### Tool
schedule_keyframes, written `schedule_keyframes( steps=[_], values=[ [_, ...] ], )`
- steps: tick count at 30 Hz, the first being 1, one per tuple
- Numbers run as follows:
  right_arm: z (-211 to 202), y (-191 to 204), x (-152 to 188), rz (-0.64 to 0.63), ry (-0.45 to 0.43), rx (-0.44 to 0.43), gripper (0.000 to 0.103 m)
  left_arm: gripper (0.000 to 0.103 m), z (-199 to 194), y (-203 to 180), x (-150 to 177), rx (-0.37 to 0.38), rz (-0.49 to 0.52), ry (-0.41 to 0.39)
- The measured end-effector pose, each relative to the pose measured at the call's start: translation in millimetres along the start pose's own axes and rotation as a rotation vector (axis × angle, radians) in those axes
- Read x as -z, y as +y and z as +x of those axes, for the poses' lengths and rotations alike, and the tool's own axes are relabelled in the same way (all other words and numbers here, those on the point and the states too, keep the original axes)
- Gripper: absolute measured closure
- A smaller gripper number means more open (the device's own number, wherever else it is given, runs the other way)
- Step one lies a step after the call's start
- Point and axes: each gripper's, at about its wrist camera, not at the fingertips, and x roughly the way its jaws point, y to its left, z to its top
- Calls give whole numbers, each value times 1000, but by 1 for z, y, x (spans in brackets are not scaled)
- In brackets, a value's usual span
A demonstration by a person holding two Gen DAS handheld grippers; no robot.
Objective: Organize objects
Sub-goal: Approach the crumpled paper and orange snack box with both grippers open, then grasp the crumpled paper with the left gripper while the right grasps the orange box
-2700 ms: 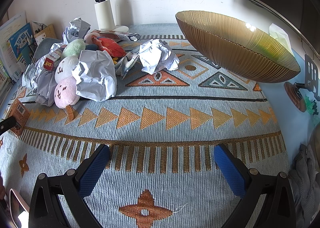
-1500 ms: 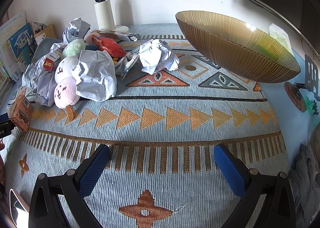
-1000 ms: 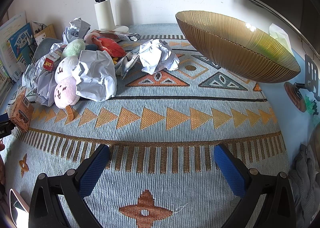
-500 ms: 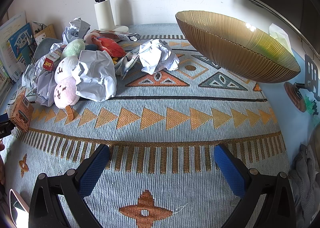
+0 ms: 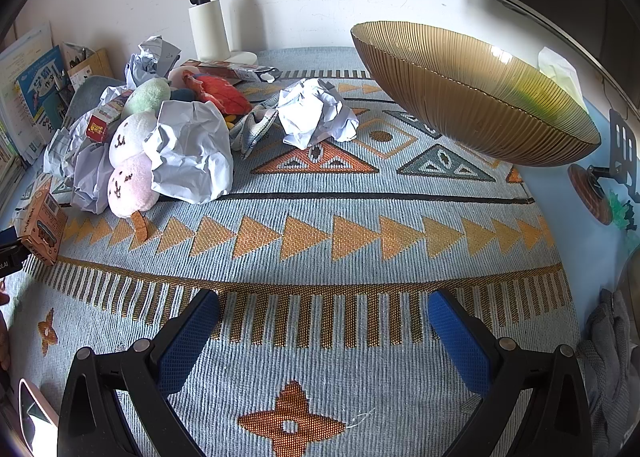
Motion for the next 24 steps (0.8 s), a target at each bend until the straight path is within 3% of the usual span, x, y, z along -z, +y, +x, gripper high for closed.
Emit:
schedule_keyframes(
  steps=[7, 11, 13, 15, 17, 21, 24],
  values=[
    [0, 1, -4, -2, 43, -28, 0, 0, 0, 5, -1, -18, -31, -4],
    [-18, 10, -11, 69, 70, -276, 0, 1, -3, 24, 2, -64, -150, -14],
    [-24, 28, -16, 111, 113, -354, 0, 1, -3, 23, 1, -75, -147, -10],
    [-25, 57, -19, 71, 133, -441, 0, 0, 0, 17, 0, -109, -118, -2],
    [-29, 91, -24, -20, 154, -444, 0, 0, 0, 21, -1, -93, -132, -2],
    [-23, 157, -27, -232, 167, -364, 0, 0, 0, 24, -1, -92, -143, -5],
    [-12, 185, -29, -282, 201, -346, 0, 1, -1, 33, 0, -122, -187, -10]
  ],
)
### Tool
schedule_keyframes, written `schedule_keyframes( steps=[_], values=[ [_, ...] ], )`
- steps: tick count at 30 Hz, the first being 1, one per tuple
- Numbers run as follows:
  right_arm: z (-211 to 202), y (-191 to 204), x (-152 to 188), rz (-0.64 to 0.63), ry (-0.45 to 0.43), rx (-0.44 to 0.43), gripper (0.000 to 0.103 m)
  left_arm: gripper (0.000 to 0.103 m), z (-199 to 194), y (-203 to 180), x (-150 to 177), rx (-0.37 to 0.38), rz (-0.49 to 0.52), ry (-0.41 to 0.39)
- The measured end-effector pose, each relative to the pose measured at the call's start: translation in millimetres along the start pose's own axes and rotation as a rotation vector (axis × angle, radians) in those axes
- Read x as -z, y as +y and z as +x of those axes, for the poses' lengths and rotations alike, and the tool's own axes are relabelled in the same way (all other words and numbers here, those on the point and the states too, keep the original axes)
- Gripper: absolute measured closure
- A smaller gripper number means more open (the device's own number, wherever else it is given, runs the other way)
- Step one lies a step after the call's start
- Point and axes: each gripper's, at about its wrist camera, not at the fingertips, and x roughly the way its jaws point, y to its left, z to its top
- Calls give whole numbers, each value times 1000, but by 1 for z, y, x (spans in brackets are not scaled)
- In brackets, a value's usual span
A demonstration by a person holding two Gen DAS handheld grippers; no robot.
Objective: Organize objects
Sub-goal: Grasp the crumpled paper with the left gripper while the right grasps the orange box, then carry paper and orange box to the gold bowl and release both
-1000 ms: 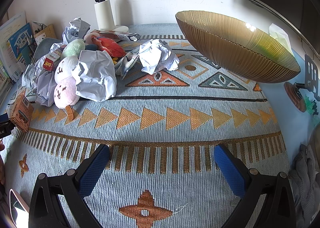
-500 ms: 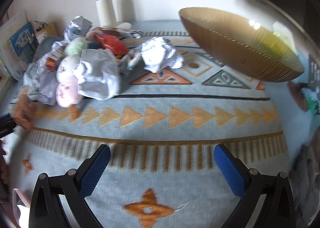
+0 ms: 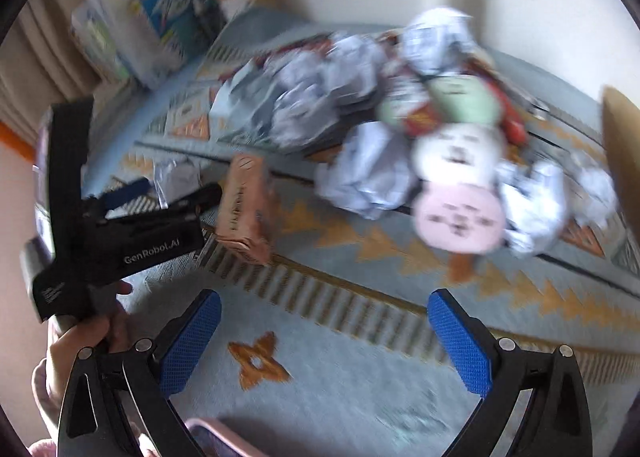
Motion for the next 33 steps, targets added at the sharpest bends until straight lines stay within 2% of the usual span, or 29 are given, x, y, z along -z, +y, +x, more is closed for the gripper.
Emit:
schedule_keyframes(
  steps=[7, 15, 17, 18, 19, 20, 21, 23, 26, 33],
  values=[
    [36, 19, -28, -23, 85, 36, 0, 0, 2, 1, 0, -24, -8, 6],
    [41, 15, -30, -30, 40, 28, 0, 0, 4, 4, -1, -38, -25, 3],
    [42, 17, -33, -47, 62, 34, 0, 1, 3, 5, -1, -32, -28, 2],
    [42, 20, -35, -61, 60, 59, 8, 18, 1, 7, 0, -19, -32, -11],
    [40, 23, -34, -84, 35, 117, 21, 41, -5, 8, 0, -15, -37, -36],
    [35, 26, -33, -106, 12, 106, 44, 62, -11, 11, 0, -16, -49, -65],
    [32, 28, -32, -115, 7, 89, 74, 62, -11, 13, 0, 9, -54, -65],
    [27, 32, -30, -132, 11, 84, 82, 62, -12, 14, 0, 35, -48, -68],
    [15, 27, -23, -130, -17, 36, 82, 62, -21, 11, 3, 95, -49, -107],
    [-29, 0, -13, -78, -125, -17, 82, 62, -46, -8, 2, 101, 8, -142]
  ],
)
